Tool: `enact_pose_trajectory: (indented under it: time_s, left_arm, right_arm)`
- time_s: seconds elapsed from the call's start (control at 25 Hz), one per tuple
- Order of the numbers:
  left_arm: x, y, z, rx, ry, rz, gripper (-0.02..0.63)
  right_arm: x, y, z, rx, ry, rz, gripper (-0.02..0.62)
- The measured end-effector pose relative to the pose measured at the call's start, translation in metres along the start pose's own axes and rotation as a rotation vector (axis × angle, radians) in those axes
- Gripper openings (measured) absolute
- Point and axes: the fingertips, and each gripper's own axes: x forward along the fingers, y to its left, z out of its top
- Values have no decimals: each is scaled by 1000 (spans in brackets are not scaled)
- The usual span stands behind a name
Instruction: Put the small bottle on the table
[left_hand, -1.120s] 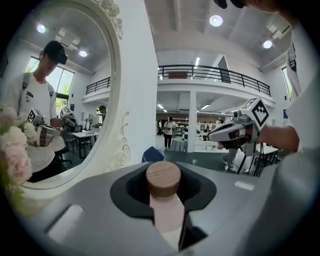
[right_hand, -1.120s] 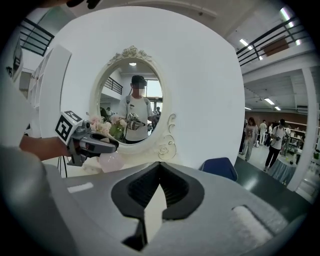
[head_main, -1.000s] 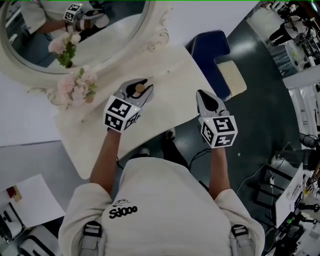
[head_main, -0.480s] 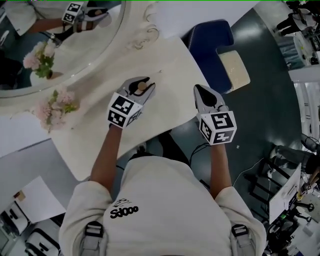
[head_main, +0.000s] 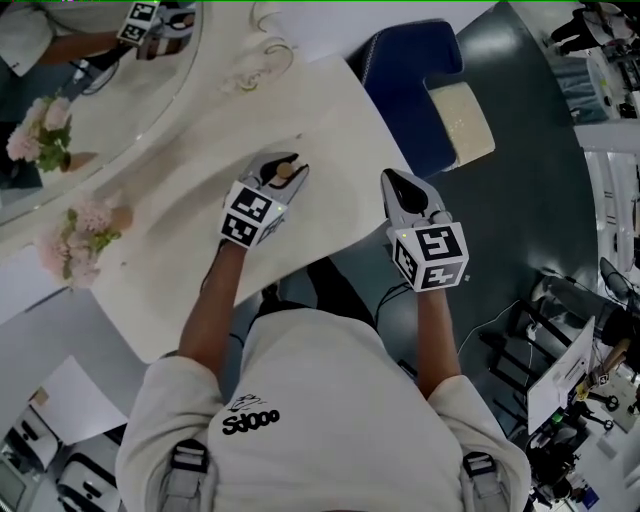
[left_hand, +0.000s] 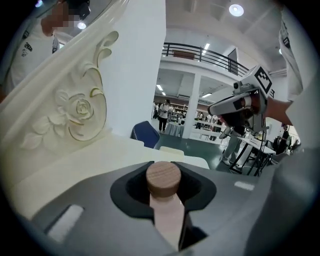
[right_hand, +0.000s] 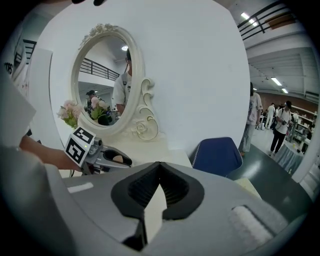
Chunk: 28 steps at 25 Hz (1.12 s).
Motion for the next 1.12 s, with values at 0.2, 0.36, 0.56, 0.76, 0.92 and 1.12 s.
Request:
enact_pose_trajectory:
  time_s: [0.2, 0.36, 0.56, 0.76, 0.92, 1.12]
  left_arm:
    - [20, 5, -23, -2, 27, 24, 120]
    - [28, 7, -36, 68, 83, 54, 120]
    - [34, 5, -46, 82, 102, 62, 120]
    - [34, 1, -46, 82, 70, 71, 123]
    - [37, 1, -48, 91, 52, 95, 129]
    - [40, 5, -49, 7, 61, 89, 227]
  right_arm:
    - [8, -7, -15, 12, 36, 18, 2]
    - [16, -13, -26, 18, 65, 36, 2]
    - [28, -9, -31, 8, 83, 78, 2]
    - [34, -10, -30, 10, 82, 107, 2]
    - [37, -8, -30, 20, 81, 125, 2]
    - [40, -7, -23, 13, 65, 155, 2]
